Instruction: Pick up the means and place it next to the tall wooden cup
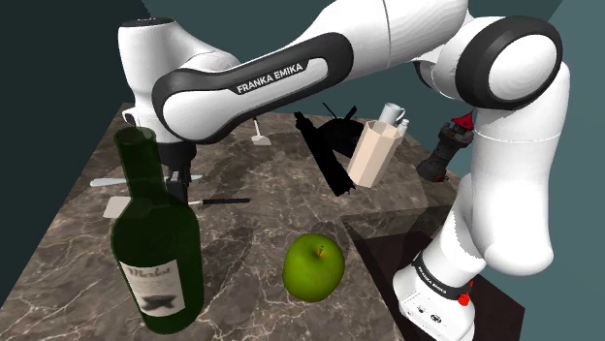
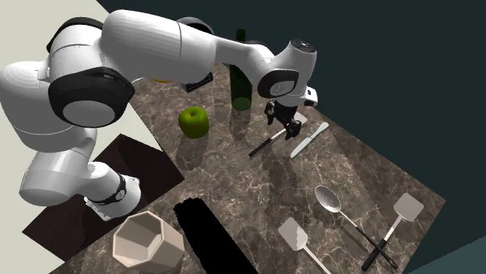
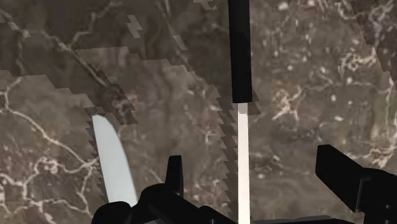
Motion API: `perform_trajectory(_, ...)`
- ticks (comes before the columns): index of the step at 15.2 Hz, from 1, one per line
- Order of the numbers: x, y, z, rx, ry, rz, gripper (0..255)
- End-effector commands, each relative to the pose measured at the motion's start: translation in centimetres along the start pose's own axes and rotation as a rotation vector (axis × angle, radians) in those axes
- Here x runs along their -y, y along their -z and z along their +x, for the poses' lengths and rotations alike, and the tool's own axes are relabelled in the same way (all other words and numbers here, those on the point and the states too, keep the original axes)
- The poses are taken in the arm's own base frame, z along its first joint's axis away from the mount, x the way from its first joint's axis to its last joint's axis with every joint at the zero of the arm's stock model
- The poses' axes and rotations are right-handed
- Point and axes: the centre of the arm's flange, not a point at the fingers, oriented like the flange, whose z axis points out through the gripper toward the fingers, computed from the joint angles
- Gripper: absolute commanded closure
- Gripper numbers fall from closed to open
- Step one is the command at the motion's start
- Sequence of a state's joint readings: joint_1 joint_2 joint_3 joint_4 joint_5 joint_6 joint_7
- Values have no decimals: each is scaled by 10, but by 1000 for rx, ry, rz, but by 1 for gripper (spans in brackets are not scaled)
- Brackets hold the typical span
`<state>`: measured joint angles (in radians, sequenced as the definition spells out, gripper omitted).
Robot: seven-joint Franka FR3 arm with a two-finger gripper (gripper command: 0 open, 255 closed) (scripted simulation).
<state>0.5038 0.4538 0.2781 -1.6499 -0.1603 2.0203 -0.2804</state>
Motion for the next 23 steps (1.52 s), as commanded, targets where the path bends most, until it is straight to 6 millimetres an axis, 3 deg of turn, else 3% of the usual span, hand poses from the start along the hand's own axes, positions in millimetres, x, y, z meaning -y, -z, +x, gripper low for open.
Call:
perform_trajectory(1, 2, -11, 0, 0, 0, 0, 0)
perform_trajectory(9, 2, -14, 0, 0, 0, 0, 0)
perform_trajectory(10, 2, -14, 0, 0, 0, 0, 255)
perform_trajectory(19, 2, -14, 0, 0, 0, 0, 255)
perform_trajectory(23, 2, 7, -1, 0, 0, 0, 255)
